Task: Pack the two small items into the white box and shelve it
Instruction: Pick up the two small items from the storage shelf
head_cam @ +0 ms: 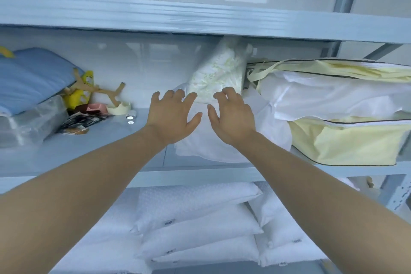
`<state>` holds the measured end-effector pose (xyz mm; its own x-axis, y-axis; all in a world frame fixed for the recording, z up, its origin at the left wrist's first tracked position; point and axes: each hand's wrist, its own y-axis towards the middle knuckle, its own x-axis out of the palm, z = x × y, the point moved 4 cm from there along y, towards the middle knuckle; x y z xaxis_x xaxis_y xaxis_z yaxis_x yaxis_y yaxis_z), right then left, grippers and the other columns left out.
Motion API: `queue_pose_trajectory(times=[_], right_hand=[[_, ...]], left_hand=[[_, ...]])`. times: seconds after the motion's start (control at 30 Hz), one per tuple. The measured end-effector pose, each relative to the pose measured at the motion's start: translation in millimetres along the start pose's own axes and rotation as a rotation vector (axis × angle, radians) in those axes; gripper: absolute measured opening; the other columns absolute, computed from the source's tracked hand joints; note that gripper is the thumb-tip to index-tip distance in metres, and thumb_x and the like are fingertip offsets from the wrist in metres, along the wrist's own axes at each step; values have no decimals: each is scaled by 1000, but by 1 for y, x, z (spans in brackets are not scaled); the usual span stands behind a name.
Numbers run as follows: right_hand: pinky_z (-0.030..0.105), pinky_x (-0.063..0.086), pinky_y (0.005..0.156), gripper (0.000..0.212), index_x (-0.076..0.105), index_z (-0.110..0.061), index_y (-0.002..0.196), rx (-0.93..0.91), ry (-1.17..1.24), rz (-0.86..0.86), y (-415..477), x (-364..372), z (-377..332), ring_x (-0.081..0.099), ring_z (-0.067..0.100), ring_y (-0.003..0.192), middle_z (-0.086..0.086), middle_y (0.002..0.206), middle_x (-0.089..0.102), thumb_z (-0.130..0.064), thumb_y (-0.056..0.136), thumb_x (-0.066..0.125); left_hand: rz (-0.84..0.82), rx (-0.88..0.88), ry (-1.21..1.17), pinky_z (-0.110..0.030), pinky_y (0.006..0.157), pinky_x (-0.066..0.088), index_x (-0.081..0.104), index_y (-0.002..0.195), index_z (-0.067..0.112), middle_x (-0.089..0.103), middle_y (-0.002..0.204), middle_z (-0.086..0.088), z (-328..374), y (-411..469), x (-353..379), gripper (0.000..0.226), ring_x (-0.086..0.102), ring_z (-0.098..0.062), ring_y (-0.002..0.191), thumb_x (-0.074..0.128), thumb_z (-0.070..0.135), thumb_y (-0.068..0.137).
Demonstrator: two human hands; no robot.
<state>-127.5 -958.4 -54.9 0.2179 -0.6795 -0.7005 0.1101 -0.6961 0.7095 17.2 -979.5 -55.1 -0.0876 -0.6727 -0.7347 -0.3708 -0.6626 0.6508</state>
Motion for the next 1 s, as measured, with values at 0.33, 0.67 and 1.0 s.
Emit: queue_pose_trajectory(times=[0.33, 0.67, 1.0], right_hand=[[38, 41, 78, 42, 48, -9, 126, -36, 88, -59, 38, 94, -129, 47, 26, 113, 8, 132, 43, -35, 95, 38], [38, 43, 78, 42, 48, -9, 124, -45, 95, -138, 78, 180, -157, 48, 25, 110, 8, 129, 43, -36, 94, 38], [39, 39, 88, 42, 48, -10, 126, -23, 132, -222, 100, 262, -159, 45, 25, 117, 8, 133, 42, -36, 95, 38]], left_hand=[[-59, -40, 62, -48, 96, 31, 41, 133, 20, 55, 124, -8, -155, -31, 29, 58, 50, -30, 113, 33, 52, 87], [-119, -47, 62, -48, 91, 35, 43, 130, 18, 56, 123, -9, -215, -27, 106, 56, 53, -32, 108, 34, 51, 86], [-193, -64, 61, -47, 98, 34, 35, 135, 22, 51, 129, -5, -246, -8, 177, 55, 49, -26, 115, 31, 52, 89]])
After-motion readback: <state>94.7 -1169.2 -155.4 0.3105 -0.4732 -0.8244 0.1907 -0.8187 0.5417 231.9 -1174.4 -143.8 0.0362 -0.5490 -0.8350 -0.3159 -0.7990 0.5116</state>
